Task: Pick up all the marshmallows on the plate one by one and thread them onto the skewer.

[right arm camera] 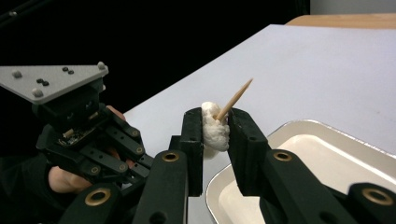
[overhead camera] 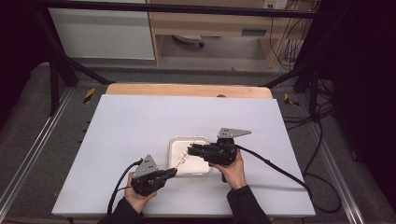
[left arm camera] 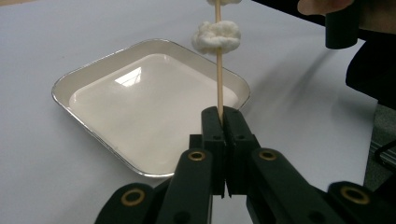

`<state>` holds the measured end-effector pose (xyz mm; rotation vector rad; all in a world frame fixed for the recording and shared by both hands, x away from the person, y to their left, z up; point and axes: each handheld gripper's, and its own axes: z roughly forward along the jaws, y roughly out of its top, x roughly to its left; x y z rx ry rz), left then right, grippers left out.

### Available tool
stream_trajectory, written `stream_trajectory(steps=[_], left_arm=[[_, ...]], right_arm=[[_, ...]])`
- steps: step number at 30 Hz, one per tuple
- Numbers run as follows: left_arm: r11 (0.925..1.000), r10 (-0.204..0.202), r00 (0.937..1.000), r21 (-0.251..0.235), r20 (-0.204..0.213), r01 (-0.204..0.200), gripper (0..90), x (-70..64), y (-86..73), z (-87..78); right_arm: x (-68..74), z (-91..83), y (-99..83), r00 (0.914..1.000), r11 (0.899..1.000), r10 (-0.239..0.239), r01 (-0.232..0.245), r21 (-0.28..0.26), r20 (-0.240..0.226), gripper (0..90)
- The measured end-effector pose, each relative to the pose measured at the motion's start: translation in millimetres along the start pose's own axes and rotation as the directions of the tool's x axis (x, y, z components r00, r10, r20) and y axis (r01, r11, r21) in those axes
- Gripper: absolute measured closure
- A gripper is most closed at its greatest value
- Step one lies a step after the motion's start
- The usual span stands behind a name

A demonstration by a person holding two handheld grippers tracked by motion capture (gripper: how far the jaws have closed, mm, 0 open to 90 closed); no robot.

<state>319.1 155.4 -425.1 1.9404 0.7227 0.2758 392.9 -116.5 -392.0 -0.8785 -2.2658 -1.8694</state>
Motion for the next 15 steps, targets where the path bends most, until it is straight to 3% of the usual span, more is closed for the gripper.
stream_trajectory(steps=[15], left_arm=[[0.9999,-0.005,0.9999,0.013,0.012,0.005,88.7,1.7,-1.9,2.6]], right_arm=[[-0.5,2.8,-3.1,0.9999,1.0,0.012,-0.012,0.023,-0.005,74.0]])
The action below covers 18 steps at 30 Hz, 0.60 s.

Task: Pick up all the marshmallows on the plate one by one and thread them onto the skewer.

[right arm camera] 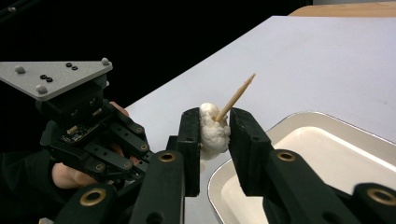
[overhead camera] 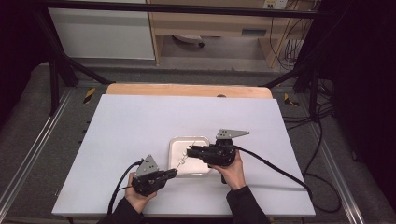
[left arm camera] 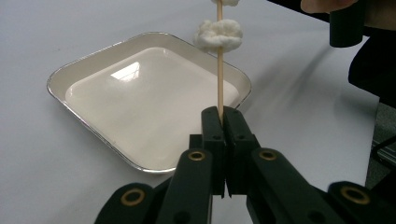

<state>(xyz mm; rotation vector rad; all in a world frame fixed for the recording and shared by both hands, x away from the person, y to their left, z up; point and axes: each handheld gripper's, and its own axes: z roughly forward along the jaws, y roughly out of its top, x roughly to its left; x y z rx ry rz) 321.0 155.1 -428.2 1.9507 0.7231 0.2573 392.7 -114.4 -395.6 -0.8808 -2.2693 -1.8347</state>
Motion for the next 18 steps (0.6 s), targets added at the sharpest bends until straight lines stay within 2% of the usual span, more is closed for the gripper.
stream_trajectory(steps=[3,9,13,18], left_arm=[[1.0,0.0,1.0,-0.002,0.001,0.0,88.7,-0.2,0.1,0.0],[1.0,-0.006,1.0,-0.006,-0.004,0.006,88.7,1.4,0.3,-1.1],[1.0,-0.007,0.9999,-0.007,-0.008,0.006,88.7,2.1,0.4,-1.8],[0.9999,-0.012,0.9998,-0.005,-0.013,0.012,88.7,2.6,0.5,-2.0]], right_arm=[[1.0,-1.6,0.8,0.9998,1.0,-0.01,0.01,-0.006,0.018,61.5],[4.3,-10.4,6.0,0.9964,0.998,-0.052,0.053,-0.015,0.068,46.4],[4.9,-14.0,6.3,0.9906,0.996,-0.087,0.086,0.012,0.105,35.8],[2.2,-17.4,3.2,0.9809,0.993,-0.113,0.106,0.052,0.159,26.7]])
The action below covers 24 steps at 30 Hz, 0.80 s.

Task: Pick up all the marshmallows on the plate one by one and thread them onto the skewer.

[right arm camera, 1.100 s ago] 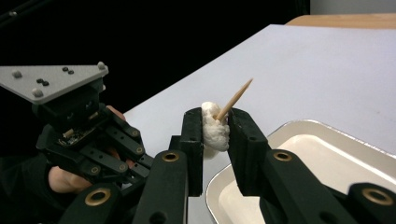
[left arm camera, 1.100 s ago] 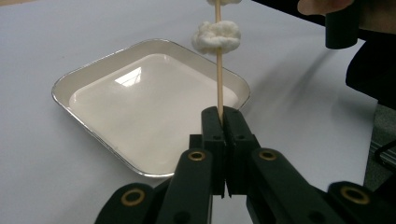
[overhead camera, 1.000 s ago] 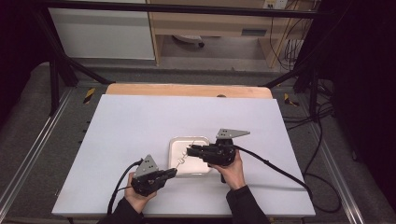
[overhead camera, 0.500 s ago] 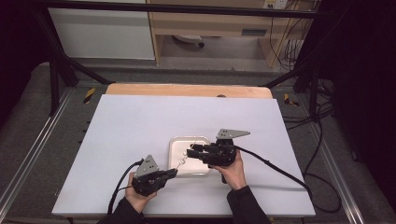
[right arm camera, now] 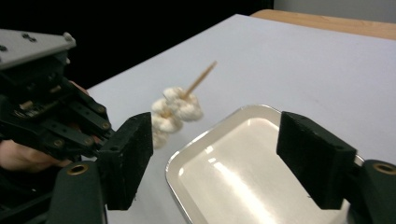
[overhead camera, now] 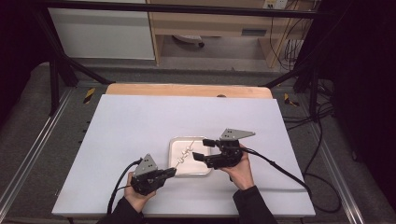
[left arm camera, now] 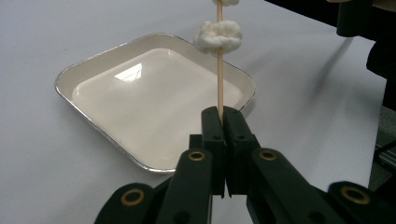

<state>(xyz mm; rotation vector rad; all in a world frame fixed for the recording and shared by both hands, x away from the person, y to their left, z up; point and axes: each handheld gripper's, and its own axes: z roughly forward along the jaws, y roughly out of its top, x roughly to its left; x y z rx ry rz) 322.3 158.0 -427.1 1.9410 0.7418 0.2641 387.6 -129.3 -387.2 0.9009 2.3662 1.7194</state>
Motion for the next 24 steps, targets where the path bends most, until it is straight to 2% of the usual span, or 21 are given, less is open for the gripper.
stream_trajectory(steps=[5,8,13,19,24], left_arm=[[1.0,-0.002,1.0,0.002,-0.002,0.002,88.7,0.9,0.2,-0.7],[1.0,-0.004,1.0,0.004,-0.002,0.004,88.7,1.2,0.3,-0.5],[0.9999,-0.005,1.0,0.009,-0.002,0.005,88.6,1.5,0.4,-0.3],[0.9999,-0.011,0.9999,0.012,0.0,0.011,88.7,1.8,0.3,0.4],[0.9997,-0.017,0.9998,0.02,-0.002,0.017,88.6,2.4,0.3,1.1]], right_arm=[[-5.6,-3.7,-5.8,0.9989,0.999,-0.013,0.012,0.033,0.045,17.0],[-10.1,-7.4,-10.1,0.9977,0.999,-0.003,-0.001,0.052,0.068,12.5],[-19.7,-15.4,-20.5,0.9912,0.995,-0.012,-0.001,0.099,0.132,3.6],[-30.0,-27.5,-35.5,0.981,0.991,-0.02,-0.006,0.13,0.193,0.7],[-39.2,-39.4,-47.3,0.9747,0.989,-0.005,-0.027,0.142,0.223,0.6]])
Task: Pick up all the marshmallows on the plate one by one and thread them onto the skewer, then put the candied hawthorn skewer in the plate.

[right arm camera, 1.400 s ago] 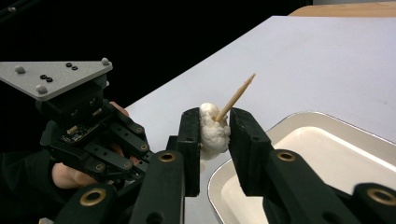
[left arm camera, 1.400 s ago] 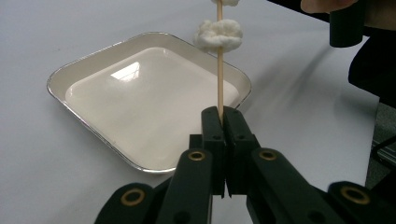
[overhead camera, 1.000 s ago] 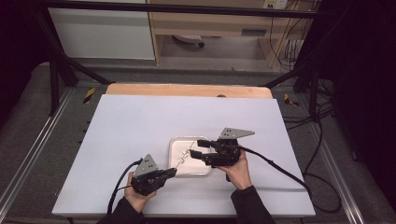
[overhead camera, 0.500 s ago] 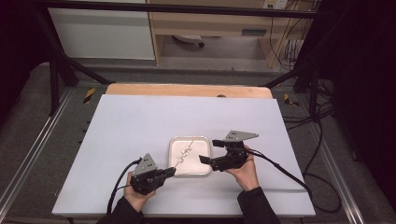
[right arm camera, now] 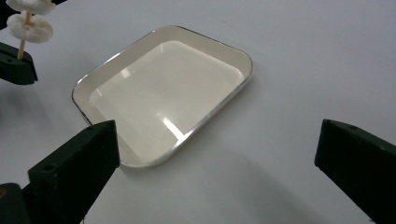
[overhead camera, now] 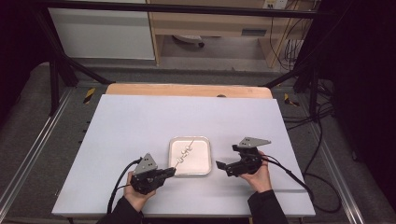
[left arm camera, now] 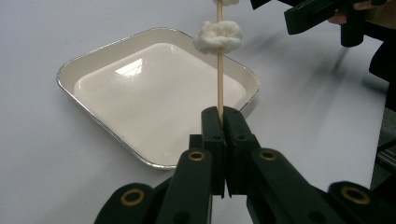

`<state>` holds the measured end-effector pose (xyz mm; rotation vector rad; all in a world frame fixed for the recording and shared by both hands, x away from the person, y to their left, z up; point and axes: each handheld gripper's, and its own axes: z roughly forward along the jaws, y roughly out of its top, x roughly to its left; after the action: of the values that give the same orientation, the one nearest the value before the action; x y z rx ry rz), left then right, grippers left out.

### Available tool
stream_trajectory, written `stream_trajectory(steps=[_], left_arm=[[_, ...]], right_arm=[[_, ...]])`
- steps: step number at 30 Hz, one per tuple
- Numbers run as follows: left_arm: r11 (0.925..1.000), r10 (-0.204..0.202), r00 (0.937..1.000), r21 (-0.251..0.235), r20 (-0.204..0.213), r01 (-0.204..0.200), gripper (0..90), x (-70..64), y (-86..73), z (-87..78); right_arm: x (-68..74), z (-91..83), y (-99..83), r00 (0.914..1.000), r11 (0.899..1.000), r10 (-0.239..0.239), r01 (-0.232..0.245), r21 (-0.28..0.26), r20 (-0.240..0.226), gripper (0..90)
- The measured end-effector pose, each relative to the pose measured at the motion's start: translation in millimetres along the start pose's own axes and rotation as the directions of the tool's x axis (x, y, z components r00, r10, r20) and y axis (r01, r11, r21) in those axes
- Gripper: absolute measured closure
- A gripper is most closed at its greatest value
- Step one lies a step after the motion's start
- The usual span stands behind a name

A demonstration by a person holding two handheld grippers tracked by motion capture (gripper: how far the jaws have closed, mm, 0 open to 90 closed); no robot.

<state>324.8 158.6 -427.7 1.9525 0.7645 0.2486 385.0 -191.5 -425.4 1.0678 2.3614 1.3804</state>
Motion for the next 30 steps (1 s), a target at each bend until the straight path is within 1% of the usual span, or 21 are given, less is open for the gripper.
stream_trajectory(steps=[2,5,7,11,14,15,16,17,18,21,23,28,29,30], left_arm=[[1.0,0.003,1.0,0.004,0.002,-0.003,88.6,0.1,0.1,0.3],[1.0,-0.002,1.0,0.004,0.0,0.002,88.7,0.4,0.7,0.2],[1.0,-0.003,1.0,0.003,0.0,0.003,88.6,0.9,1.2,-0.4],[1.0,-0.002,1.0,0.006,-0.009,0.002,88.6,0.9,3.3,-0.6],[0.9999,-0.009,0.9998,0.011,-0.015,0.009,88.7,1.8,5.4,-0.1],[0.9999,-0.011,0.9998,0.012,-0.017,0.011,88.7,2.1,5.9,0.1],[0.9998,-0.013,0.9998,0.014,-0.018,0.013,88.6,2.4,6.6,0.5],[0.9998,-0.014,0.9997,0.015,-0.02,0.014,88.7,2.5,6.9,0.6],[0.9998,-0.016,0.9997,0.015,-0.021,0.016,88.7,2.6,7.4,0.7],[0.9996,-0.017,0.9996,0.02,-0.024,0.018,88.7,2.5,9.5,0.8],[0.9995,-0.02,0.9994,0.022,-0.027,0.021,88.7,3.2,11.9,0.9],[0.9988,-0.029,0.999,0.038,-0.034,0.03,88.7,2.8,17.1,2.7],[0.9986,-0.025,0.999,0.045,-0.037,0.026,88.7,2.7,18.3,3.4],[0.9984,-0.024,0.9989,0.05,-0.041,0.026,88.7,2.6,19.5,4.5]], right_arm=[[-4.8,-3.8,-5.9,0.9998,1.0,0.015,-0.015,0.002,0.008,0.6],[-10.7,-9.6,-14.4,0.9994,1.0,0.022,-0.022,0.009,0.025,0.6],[-14.3,-13.0,-20.1,0.999,1.0,0.021,-0.021,0.007,0.039,0.6],[-22.1,-18.6,-31.2,0.9973,0.999,0.019,-0.021,0.032,0.071,0.5],[-26.4,-22.2,-38.3,0.9965,0.999,0.02,-0.024,0.047,0.081,0.6],[-27.2,-23.6,-39.6,0.9962,0.998,0.022,-0.027,0.055,0.084,0.5],[-28.7,-24.8,-40.9,0.9959,0.998,0.01,-0.015,0.053,0.09,0.5],[-29.6,-26.4,-42.2,0.9958,0.999,0.01,-0.014,0.047,0.092,0.5],[-29.4,-27.4,-42.8,0.9957,0.999,0.019,-0.023,0.043,0.091,0.5],[-31.2,-30.4,-45.2,0.9954,0.999,0.006,-0.01,0.042,0.096,0.5],[-31.8,-32.0,-46.6,0.9953,0.999,0.009,-0.013,0.042,0.097,0.6],[-32.8,-35.3,-47.5,0.9943,0.999,0.006,-0.011,0.044,0.106,0.6],[-33.3,-35.7,-47.6,0.9944,0.999,0.003,-0.007,0.041,0.106,0.5],[-33.4,-36.0,-47.8,0.9942,0.999,0.009,-0.014,0.039,0.107,0.6]])
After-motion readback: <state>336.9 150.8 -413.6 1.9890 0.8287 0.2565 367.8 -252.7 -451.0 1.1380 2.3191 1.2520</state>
